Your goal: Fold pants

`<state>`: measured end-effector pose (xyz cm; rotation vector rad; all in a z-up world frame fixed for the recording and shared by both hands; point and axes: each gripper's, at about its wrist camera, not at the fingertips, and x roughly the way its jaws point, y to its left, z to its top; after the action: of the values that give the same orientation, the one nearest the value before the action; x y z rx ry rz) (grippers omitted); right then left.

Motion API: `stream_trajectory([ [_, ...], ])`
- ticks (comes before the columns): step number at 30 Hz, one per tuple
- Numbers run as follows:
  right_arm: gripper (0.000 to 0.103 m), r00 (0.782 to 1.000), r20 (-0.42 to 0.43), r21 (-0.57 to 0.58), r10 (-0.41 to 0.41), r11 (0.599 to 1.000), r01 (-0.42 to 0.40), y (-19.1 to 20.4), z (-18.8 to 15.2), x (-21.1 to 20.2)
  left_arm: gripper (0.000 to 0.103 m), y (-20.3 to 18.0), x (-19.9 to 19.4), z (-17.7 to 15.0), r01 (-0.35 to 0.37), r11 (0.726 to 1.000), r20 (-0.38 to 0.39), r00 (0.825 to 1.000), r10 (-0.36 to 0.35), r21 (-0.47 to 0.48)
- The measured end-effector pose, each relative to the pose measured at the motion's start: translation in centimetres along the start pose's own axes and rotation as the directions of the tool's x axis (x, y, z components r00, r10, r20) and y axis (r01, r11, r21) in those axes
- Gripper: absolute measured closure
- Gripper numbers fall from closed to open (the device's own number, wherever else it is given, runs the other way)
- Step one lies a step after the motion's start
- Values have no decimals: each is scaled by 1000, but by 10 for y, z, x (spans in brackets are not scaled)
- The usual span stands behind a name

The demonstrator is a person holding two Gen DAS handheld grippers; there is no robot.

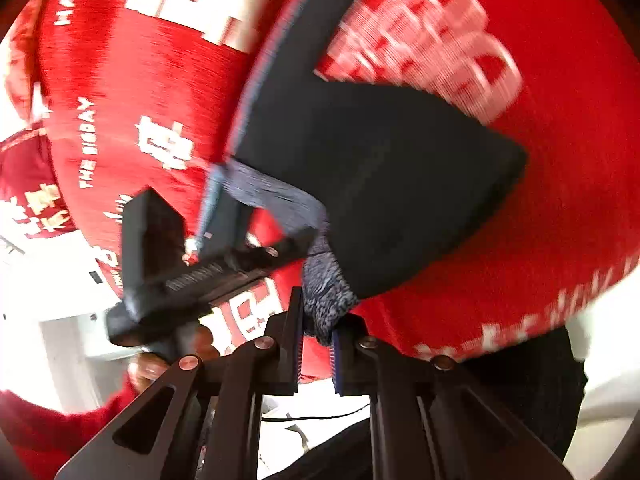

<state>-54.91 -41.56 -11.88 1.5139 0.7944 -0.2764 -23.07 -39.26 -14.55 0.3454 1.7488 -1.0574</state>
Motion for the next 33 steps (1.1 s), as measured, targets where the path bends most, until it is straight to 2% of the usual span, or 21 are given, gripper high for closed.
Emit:
stream_trajectory([
  [4, 93, 997, 56, -84, 43, 996, -38, 37, 62, -31, 90, -29, -25, 38, -2, 999, 86, 996, -2, 41],
  [6, 96, 996, 77, -132, 34, 991, -24, 51, 98, -40, 89, -40, -34, 61, -14, 998, 129, 992, 6, 65],
  [8, 96, 996, 86, -187, 1, 982, 15, 67, 139, -45, 89, -51, -45, 88, -79, 993, 203, 977, 59, 92],
  [9, 96, 996, 89, -214, -12, 976, 30, 75, 160, -46, 89, -53, -53, 96, -118, 988, 238, 967, 91, 104],
  [10, 96, 996, 90, -239, -24, 970, 45, 79, 182, -50, 84, -56, -60, 106, -169, 980, 281, 950, 133, 106],
  [11, 96, 995, 94, -255, -39, 965, 62, 84, 200, -50, 73, -54, -66, 112, -200, 975, 305, 938, 162, 98],
  [12, 96, 994, 97, -268, -48, 961, 73, 88, 219, -49, 33, -52, -69, 115, -218, 972, 321, 930, 179, 89],
  [13, 96, 993, 102, -281, -56, 956, 83, 92, 237, -48, 13, -50, -73, 116, -243, 968, 354, 913, 204, 69],
  [14, 96, 991, 112, -291, -71, 951, 101, 95, 256, -46, 13, -46, -79, 115, -267, 963, 396, 890, 227, 48],
  [16, 96, 987, 118, -300, -106, 944, 137, 94, 283, -35, 13, -36, -79, 116, -307, 951, 392, 880, 268, 40],
  [18, 95, 977, 118, -305, -179, 929, 207, 89, 303, -19, 13, -25, -75, 116, -359, 933, 376, 865, 332, 3],
  [20, 91, 962, 114, -334, -249, 902, 274, 88, 312, -5, 13, -14, -73, 112, -376, 926, 358, 862, 360, -28],
  [21, 85, 962, 93, -353, -256, 895, 273, 89, 310, 0, 13, -9, -74, 108, -381, 924, 354, 859, 369, -39],
  [22, 75, 968, 40, -388, -248, 889, 243, 89, 304, 8, 13, -3, -74, 104, -391, 919, 348, 855, 385, -55],
  [23, 49, 966, -1, -431, -259, 872, 233, 90, 295, 15, 13, 2, -73, 101, -400, 914, 339, 853, 398, -68],
  [24, 41, 960, -20, -481, -281, 844, 237, 90, 286, 20, 13, 3, -70, 99, -404, 912, 330, 852, 406, -78],
  [26, 41, 940, -65, -590, -335, 773, 235, 90, 266, 34, 13, 13, -68, 92, -405, 907, 305, 855, 419, -113],
  [28, 43, 914, -119, -632, -387, 740, 231, 85, 258, 49, 13, 20, -68, 85, -414, 900, 290, 852, 437, -139],
  [31, 57, 902, -202, -619, -381, 764, 184, 71, 256, 66, 13, 31, -66, 72, -428, 886, 269, 845, 463, -180],
  [32, 70, 899, -233, -602, -372, 781, 167, 65, 256, 72, 13, 35, -64, 69, -430, 882, 257, 846, 468, -191],
  [33, 96, 890, -268, -579, -369, 800, 157, 59, 257, 80, 13, 38, -63, 66, -431, 879, 245, 847, 471, -202],
])
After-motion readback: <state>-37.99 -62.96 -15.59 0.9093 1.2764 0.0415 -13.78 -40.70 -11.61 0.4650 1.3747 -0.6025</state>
